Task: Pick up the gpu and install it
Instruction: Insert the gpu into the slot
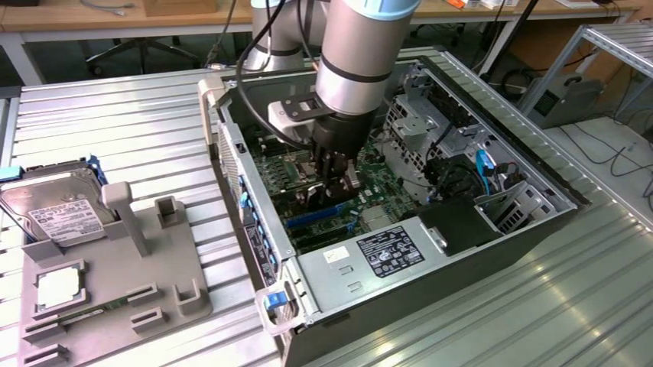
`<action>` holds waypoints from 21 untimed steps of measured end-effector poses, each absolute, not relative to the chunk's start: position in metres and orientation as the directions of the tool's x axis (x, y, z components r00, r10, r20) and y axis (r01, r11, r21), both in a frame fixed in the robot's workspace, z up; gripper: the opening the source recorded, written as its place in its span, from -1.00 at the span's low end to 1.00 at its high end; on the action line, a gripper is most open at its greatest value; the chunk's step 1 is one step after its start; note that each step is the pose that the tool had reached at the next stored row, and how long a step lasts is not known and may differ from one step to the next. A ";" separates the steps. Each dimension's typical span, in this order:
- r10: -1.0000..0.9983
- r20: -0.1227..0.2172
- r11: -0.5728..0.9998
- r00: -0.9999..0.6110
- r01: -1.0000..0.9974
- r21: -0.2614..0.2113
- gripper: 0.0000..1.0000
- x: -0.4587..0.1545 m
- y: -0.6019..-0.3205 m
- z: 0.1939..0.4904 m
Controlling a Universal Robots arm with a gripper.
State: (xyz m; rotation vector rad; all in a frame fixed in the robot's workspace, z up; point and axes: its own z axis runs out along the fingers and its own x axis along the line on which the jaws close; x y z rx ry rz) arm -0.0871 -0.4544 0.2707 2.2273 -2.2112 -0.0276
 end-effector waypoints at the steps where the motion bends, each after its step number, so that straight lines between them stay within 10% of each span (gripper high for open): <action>1: -1.000 -0.010 0.002 -0.002 -1.000 0.014 -0.47 -0.087 -0.454 0.271; 21: -1.000 -0.009 0.006 -0.006 -1.000 0.015 -0.47 -0.087 -0.456 0.263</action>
